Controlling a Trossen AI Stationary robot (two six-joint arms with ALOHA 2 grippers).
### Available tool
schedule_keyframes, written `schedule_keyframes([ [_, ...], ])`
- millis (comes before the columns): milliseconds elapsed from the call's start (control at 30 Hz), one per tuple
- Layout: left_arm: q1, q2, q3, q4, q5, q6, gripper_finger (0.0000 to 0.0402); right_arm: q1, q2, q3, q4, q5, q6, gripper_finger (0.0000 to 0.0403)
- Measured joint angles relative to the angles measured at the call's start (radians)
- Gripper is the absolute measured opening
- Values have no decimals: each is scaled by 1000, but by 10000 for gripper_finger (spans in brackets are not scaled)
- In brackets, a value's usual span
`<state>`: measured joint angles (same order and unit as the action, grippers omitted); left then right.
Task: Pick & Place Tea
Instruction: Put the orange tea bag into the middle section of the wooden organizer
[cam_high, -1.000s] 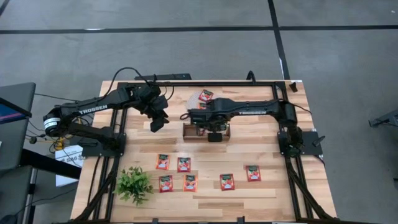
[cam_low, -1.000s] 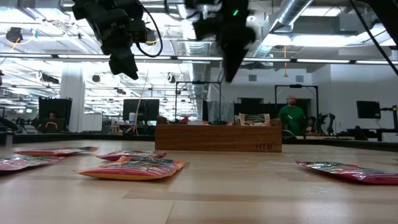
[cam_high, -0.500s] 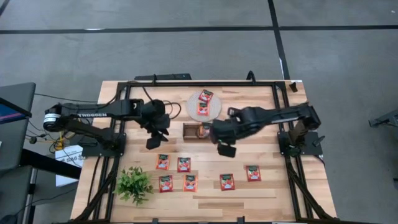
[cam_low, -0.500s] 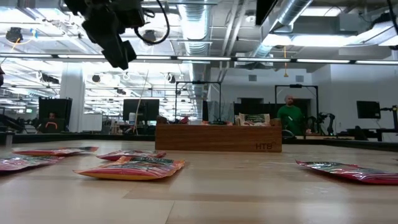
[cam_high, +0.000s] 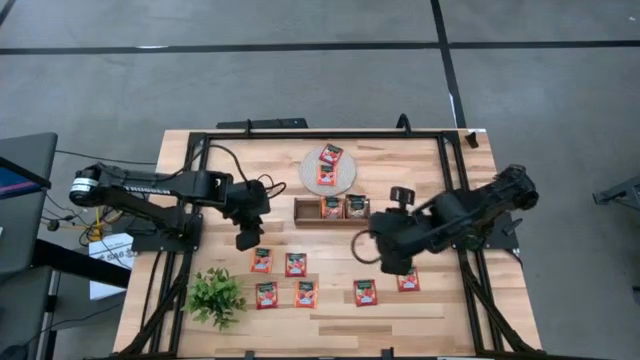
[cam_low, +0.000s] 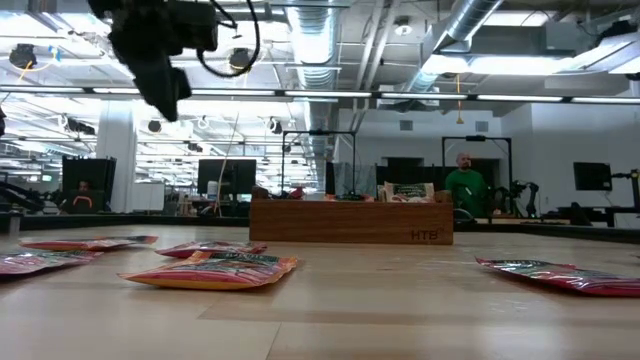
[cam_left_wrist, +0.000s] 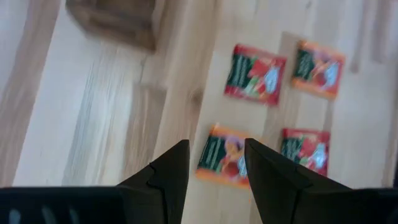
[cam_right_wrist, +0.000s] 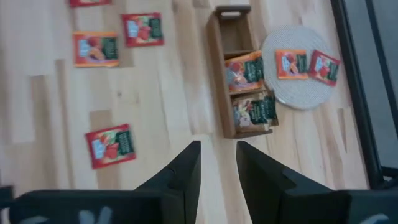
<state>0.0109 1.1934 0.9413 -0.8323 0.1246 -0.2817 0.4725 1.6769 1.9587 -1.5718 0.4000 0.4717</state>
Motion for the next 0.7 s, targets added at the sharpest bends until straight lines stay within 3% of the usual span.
schedule_keyframes([
  [167, 0, 52, 0, -65, -6, -20, 147, 67, -72, 0, 0, 23, 7, 95],
  [433, -1, 199, 0, -39, -6, 54, 147, 200, -211, 0, 0, 179, 102, 95],
  [700, -23, 310, 0, -31, 36, 142, 147, 297, -253, -29, 3, 266, 158, 95],
])
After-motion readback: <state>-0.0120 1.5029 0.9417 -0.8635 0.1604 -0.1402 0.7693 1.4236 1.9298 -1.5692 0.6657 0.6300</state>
